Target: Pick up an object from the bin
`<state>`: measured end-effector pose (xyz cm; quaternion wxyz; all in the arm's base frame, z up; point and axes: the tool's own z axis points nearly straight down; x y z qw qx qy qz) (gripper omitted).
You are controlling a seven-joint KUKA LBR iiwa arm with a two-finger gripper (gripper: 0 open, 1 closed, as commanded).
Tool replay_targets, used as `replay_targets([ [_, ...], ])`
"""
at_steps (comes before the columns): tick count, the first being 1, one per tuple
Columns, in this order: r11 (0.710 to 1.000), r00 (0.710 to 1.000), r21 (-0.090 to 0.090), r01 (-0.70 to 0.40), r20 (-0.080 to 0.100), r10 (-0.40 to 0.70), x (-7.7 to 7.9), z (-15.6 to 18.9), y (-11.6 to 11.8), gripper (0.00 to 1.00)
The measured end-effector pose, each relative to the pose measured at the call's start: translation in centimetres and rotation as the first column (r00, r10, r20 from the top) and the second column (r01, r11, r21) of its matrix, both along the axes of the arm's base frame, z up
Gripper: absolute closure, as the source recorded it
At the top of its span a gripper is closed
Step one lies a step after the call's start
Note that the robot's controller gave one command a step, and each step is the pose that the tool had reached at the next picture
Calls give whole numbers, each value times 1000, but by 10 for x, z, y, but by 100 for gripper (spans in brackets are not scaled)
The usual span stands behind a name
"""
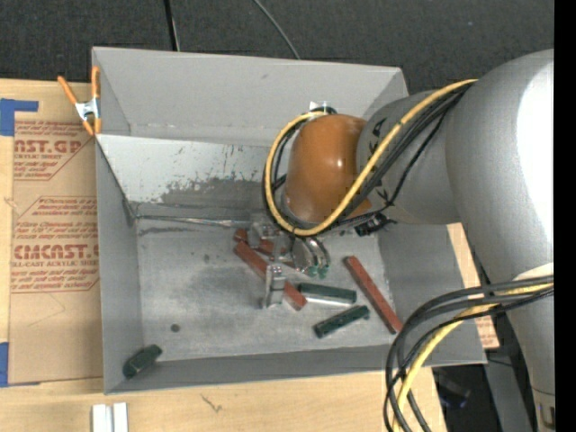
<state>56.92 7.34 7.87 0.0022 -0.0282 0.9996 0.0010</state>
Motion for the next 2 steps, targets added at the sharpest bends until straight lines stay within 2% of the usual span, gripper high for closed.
replay_targets([
  [1, 1000, 1000, 1, 9, 0, -9, 2, -10, -5, 0],
  [2, 999, 999, 2, 36, 1, -36, -6, -6, -19, 0],
])
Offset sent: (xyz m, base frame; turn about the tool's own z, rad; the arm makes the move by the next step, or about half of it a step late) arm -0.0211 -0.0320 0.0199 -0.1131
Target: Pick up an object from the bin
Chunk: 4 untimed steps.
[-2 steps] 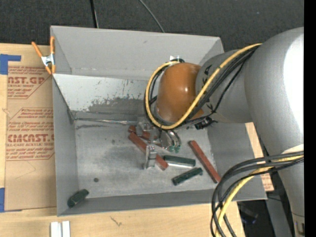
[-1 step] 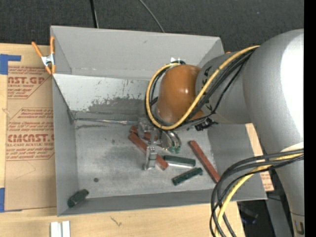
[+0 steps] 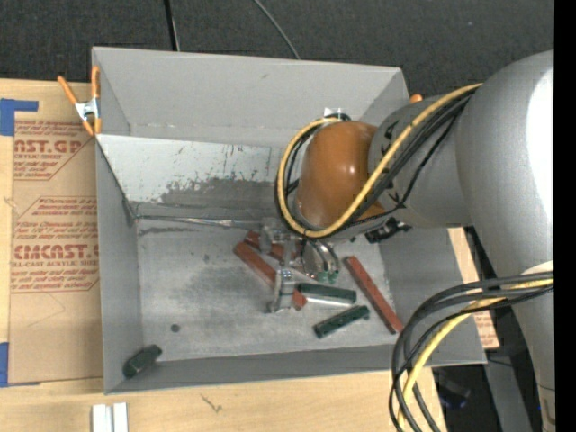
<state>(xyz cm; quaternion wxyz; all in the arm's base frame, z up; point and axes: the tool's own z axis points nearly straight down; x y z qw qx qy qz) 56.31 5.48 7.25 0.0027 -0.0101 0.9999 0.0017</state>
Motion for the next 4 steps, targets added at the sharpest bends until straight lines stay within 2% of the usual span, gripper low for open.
replay_targets([
  [1, 1000, 1000, -1, 27, 2, -27, 22, 0, 19, 100],
  [2, 1000, 1000, -1, 27, 2, -27, 22, 0, 19, 100],
  [3, 1000, 1000, -4, -28, 6, 28, 9, 0, 26, 100],
  [4, 996, 996, -3, -90, -8, 90, 9, -1, 56, 100],
])
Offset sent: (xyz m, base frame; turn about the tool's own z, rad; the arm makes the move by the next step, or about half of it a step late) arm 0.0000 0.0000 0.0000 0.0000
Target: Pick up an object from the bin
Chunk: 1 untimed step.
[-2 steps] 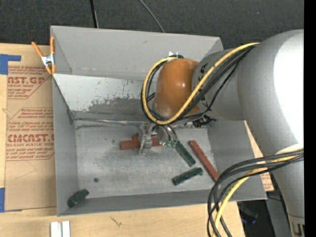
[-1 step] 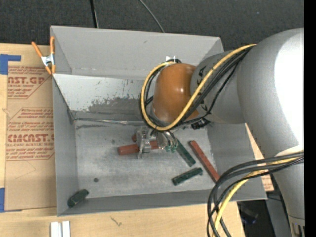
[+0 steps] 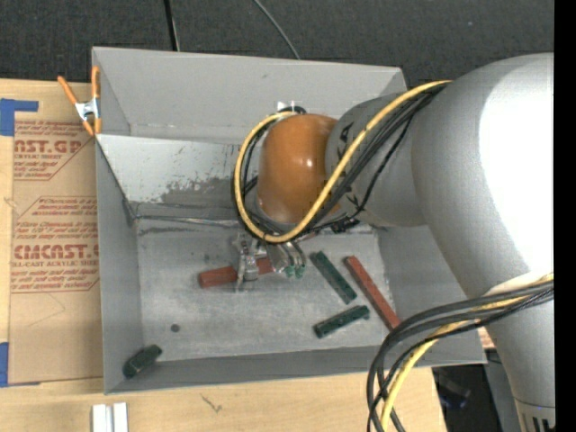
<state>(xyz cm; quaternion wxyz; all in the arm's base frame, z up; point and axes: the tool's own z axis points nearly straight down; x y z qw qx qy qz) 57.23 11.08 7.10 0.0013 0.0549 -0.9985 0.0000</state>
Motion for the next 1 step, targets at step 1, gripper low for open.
replay_targets([
  [1, 998, 998, 0, -69, 8, 69, -33, 168, -33, 100],
])
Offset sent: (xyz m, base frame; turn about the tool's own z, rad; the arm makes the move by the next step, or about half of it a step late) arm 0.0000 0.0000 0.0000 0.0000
